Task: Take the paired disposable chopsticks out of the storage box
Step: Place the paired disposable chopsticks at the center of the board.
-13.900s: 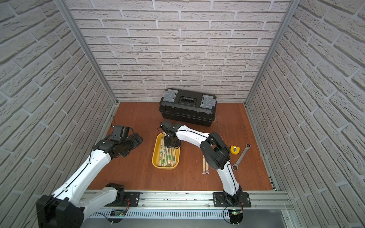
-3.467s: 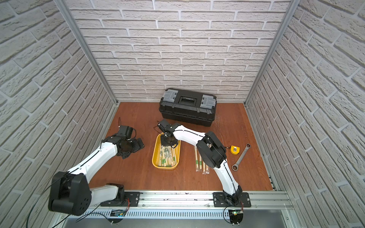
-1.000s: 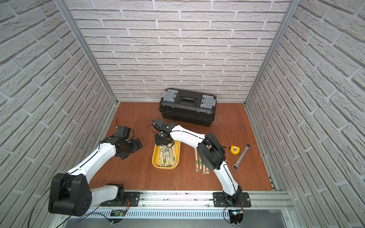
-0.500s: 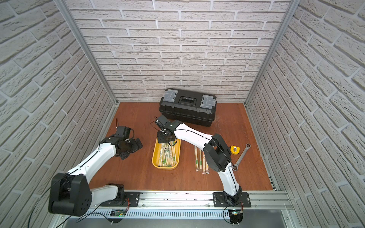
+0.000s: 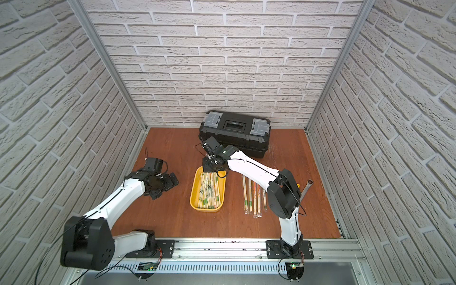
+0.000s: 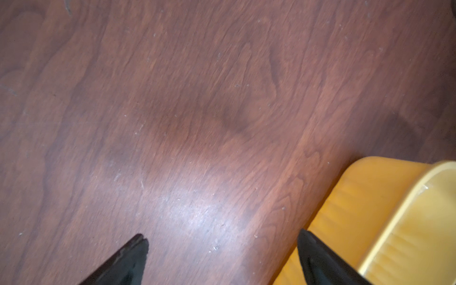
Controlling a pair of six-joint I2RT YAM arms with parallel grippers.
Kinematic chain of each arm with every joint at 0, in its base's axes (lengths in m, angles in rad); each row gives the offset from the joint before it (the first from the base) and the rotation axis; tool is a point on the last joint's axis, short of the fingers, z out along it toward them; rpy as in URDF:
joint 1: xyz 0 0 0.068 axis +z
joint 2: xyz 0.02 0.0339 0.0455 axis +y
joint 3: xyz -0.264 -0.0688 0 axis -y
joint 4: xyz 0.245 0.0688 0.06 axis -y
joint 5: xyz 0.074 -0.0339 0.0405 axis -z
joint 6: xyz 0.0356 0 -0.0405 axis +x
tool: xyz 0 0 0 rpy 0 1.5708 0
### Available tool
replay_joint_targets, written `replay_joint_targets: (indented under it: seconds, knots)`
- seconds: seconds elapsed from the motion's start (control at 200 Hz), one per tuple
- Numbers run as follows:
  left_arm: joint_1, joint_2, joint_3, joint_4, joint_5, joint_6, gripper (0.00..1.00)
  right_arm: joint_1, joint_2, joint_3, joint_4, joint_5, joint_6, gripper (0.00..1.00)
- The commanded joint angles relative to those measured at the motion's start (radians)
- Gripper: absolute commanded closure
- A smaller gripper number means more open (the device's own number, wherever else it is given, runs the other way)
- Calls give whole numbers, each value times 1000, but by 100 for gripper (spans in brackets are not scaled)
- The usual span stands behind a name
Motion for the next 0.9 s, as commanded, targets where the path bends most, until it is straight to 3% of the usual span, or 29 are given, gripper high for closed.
replay_joint_targets:
  seconds: [0.0, 0.4, 0.63, 0.89]
  knots:
    - [-18, -4, 39, -5, 9, 19, 2, -36, -108, -44, -1, 25, -17, 98]
    - [-129, 43, 122, -32, -25, 9, 2, -115, -318, -300, -98, 81, -81, 98]
    - [-147, 59, 122, -26, -29, -6, 2, -116, -296, -406, -108, 95, -101, 98]
    - [-163, 66, 117, -23, -35, -20, 2, -115, -175, -436, -60, 62, -114, 98]
